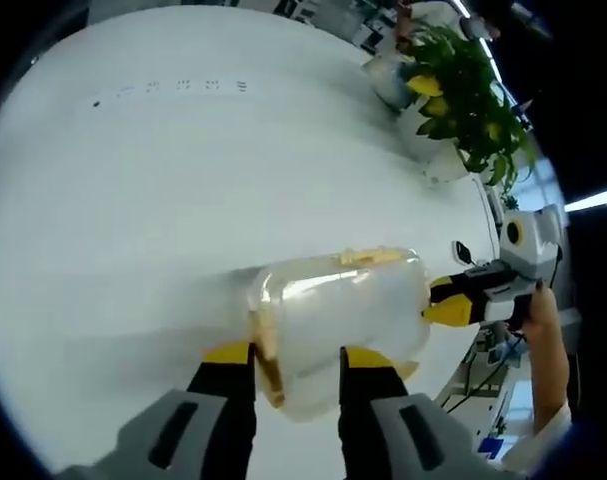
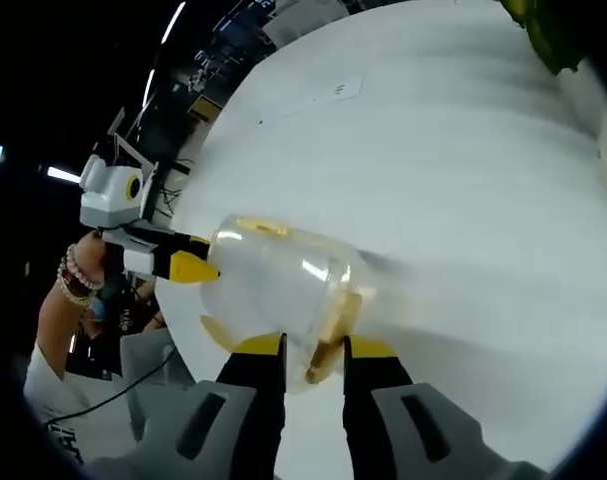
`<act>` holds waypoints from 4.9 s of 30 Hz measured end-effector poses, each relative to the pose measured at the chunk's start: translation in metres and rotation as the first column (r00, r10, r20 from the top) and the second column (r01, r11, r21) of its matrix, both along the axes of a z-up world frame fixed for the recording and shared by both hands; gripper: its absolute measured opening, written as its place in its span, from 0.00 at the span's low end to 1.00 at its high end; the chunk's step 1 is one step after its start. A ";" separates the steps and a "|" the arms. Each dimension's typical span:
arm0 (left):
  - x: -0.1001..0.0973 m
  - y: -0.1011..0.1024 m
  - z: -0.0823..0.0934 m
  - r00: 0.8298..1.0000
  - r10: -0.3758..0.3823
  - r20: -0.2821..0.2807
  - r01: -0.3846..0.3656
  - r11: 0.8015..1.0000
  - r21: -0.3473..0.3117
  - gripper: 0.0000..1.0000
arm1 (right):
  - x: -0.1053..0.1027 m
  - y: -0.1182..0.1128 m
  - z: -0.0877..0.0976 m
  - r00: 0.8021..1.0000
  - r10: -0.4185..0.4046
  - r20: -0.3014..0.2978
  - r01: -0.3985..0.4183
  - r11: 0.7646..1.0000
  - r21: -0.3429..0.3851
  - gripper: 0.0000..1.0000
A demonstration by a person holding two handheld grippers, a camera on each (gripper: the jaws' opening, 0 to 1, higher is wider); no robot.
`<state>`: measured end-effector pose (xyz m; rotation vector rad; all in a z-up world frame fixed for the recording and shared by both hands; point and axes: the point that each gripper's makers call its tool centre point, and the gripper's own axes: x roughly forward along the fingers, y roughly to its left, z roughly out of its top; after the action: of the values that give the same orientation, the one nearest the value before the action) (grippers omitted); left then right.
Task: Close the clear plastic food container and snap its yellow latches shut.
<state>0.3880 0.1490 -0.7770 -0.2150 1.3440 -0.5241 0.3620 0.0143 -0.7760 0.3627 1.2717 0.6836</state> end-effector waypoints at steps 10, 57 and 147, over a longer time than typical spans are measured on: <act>-0.001 0.014 0.000 1.000 0.011 -0.015 -0.012 0.999 -0.041 0.24 | 0.007 -0.007 -0.002 1.000 0.006 0.002 -0.006 1.000 -0.001 0.19; -0.044 -0.074 0.013 0.795 -0.297 0.528 0.402 0.911 -0.092 0.00 | 0.049 0.061 0.010 0.815 0.423 0.396 -0.280 0.886 -0.371 0.00; -0.042 -0.073 -0.004 0.144 -0.834 0.533 0.606 0.500 0.619 0.38 | 0.028 0.072 -0.003 0.401 0.909 -0.113 -0.764 0.264 -0.589 0.32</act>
<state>0.3455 0.0759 -0.7806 0.9391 0.4567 -1.1099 0.3901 0.0861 -0.7790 -1.0284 1.2901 1.1662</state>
